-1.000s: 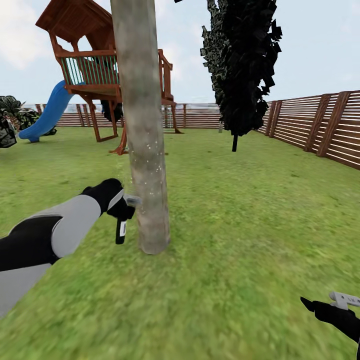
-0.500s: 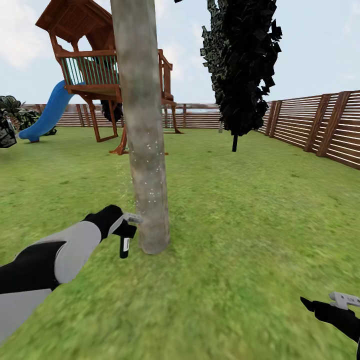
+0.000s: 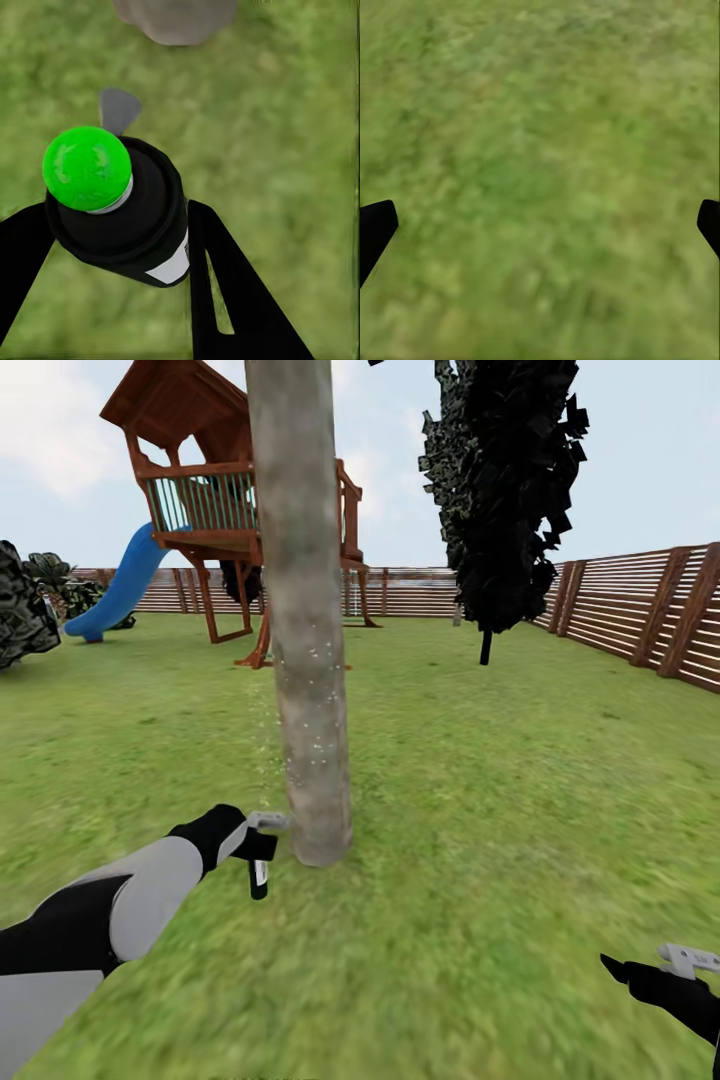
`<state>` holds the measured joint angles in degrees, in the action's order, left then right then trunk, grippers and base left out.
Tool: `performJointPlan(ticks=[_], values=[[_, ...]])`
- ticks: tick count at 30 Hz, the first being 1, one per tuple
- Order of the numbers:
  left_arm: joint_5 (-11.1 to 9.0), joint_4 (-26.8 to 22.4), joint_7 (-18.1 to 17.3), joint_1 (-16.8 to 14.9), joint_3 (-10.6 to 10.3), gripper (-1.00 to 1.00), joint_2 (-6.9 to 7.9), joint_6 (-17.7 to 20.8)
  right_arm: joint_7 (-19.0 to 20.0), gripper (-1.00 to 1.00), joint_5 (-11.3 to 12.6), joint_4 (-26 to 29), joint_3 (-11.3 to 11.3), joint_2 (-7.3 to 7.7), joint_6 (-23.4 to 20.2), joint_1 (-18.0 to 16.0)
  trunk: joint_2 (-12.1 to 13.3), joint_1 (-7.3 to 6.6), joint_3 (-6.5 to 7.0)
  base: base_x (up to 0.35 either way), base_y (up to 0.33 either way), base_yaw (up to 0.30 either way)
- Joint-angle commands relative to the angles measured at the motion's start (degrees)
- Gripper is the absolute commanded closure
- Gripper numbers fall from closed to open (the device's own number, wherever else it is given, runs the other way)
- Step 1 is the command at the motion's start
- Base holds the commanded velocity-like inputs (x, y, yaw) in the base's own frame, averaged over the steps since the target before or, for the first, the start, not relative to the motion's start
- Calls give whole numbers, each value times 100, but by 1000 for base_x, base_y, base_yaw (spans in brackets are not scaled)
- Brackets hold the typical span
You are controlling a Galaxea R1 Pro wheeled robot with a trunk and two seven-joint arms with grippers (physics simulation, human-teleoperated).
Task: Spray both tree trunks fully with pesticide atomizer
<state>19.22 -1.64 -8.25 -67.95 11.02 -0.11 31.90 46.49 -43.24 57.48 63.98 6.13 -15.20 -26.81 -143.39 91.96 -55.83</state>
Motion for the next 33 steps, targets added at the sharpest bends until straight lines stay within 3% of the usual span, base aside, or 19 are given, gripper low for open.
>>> performJointPlan(ticks=[1, 4, 15, 26, 33], values=[[-76, -3, 0, 1, 11, 100, 1, 0, 0, -100, 0, 0, -2, -3, 0, 0, 0, 0, 0, 0, -201, 253], [-176, -10, -1, 1, 29, 100, 1, -1, -4, -100, 0, 0, -8, -6, 1, 0, 0, 0, 0, 0, -288, 252], [-191, -12, -1, 1, 32, 100, -6, -8, -9, -100, 0, 1, -9, -26, 0, 0, 0, 0, 0, 11, -337, 112], [-191, -12, -1, 1, 32, 100, -6, -9, -9, -100, 0, 0, -9, -46, 5, 0, 0, 0, 0, 198, -297, 253], [-191, -12, 0, 1, 32, 100, -9, -9, -9, -100, 0, 0, -9, -46, 6, 0, 0, 0, 0, 62, -331, 41]])
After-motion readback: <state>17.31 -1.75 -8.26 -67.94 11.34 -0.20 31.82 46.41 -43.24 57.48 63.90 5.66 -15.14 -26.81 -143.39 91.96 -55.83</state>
